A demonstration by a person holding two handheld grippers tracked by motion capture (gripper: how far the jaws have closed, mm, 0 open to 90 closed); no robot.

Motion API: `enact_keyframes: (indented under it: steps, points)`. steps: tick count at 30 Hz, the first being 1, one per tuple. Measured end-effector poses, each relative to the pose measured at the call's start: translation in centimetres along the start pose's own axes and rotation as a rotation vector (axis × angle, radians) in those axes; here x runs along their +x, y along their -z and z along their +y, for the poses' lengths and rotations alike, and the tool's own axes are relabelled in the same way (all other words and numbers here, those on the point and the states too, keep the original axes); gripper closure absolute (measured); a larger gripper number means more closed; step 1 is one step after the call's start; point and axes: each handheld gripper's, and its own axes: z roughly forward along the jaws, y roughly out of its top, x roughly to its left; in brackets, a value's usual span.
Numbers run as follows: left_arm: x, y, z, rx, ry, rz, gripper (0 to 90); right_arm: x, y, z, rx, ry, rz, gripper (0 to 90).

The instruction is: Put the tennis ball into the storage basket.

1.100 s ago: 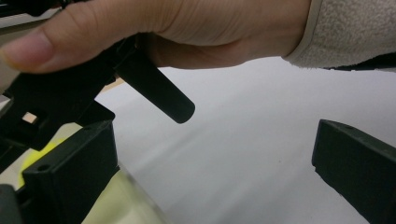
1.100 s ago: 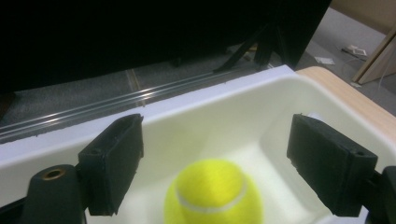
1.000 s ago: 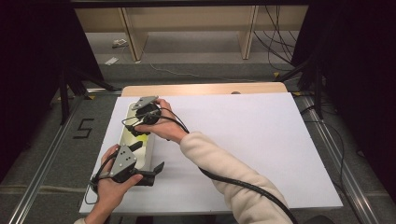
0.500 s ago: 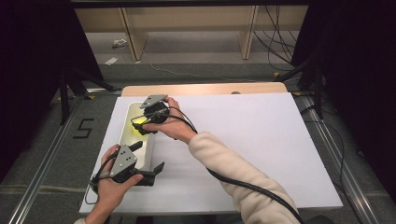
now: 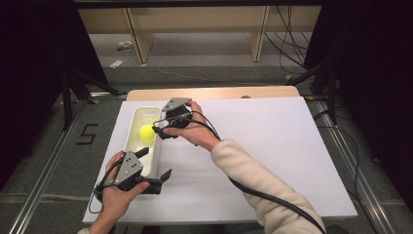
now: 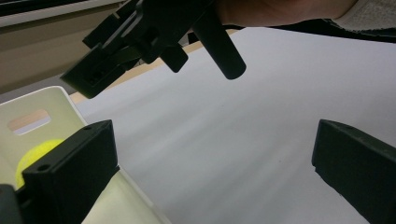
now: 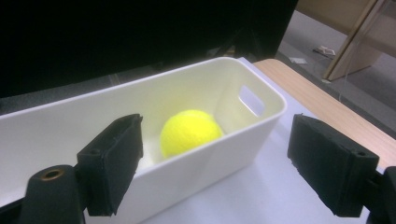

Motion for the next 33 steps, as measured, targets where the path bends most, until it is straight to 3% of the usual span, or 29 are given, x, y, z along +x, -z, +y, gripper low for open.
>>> enact_keyframes:
  steps: [22,33]
  points:
    - [0.0,0.0,0.0,-0.002,0.004,0.003,0.0,-2.7,4.1,-2.6,0.02,-0.016,-0.06,18.7]
    - [0.1,0.0,0.0,-0.001,0.005,0.005,0.0,-4.4,6.7,-5.0,0.016,-0.055,-0.108,18.9]
